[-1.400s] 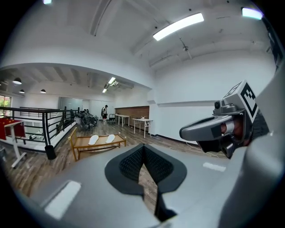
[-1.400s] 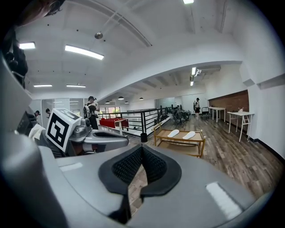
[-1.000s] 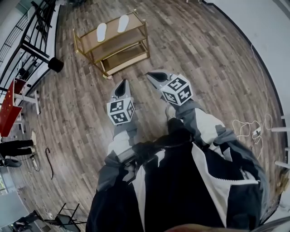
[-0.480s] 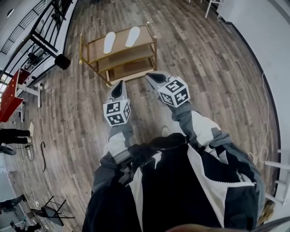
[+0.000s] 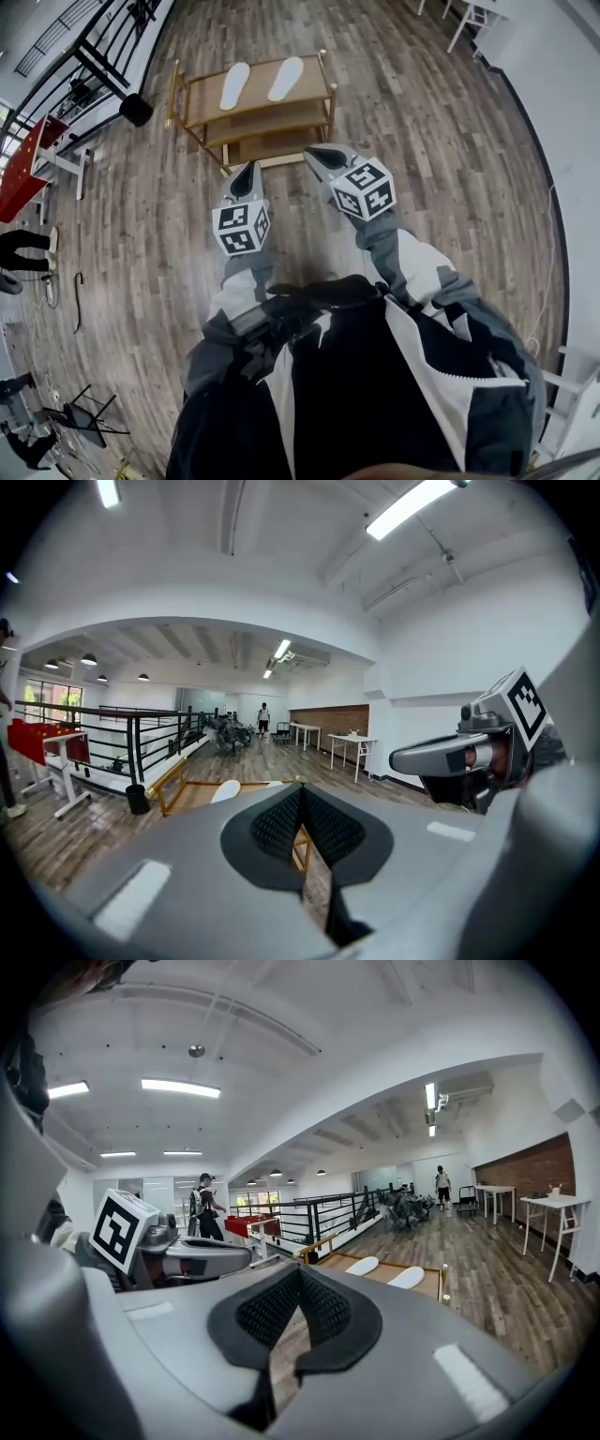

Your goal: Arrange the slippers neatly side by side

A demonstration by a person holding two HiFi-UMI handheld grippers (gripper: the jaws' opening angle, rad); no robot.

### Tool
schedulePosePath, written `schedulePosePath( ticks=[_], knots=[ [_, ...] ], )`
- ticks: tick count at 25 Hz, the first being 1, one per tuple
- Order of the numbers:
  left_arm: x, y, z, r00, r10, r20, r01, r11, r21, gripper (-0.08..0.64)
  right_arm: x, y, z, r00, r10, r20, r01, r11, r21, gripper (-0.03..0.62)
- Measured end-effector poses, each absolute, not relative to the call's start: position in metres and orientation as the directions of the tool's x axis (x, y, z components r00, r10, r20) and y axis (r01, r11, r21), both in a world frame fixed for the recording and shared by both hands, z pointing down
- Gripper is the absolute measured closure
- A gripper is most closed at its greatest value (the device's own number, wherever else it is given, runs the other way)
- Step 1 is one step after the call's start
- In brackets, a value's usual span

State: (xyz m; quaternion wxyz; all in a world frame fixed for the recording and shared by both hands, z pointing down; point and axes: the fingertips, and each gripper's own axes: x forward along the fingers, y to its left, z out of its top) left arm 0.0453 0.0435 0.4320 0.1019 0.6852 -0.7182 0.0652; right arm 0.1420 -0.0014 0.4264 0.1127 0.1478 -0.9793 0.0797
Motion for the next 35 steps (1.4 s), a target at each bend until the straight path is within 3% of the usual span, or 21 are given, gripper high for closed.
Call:
schedulePosePath(
  ticks=[8,25,35],
  knots=[
    [0.010,0.011,0.446,-0.042,-0.970,0.241,-0.995,0.062,0.074,0.554,0.113,-0.025,0.442,-0.929,-0.255,0.269,-0.296,0.947,-0.125,0.589],
    [-0.137,-0.125,0.436,0.138,-0.963,0.233,-0.990,-0.127,0.062,0.552,-0.047,-0.137,0.435,-0.876,-0.386,0.288,-0.429,0.898,-0.103,0.589],
    [-0.187,-0.166,0.451,0.162,-0.959,0.234,-0.986,-0.146,0.084,0.552,-0.088,-0.183,0.444,-0.841,-0.439,0.316,-0.486,0.870,-0.084,0.588]
  ],
)
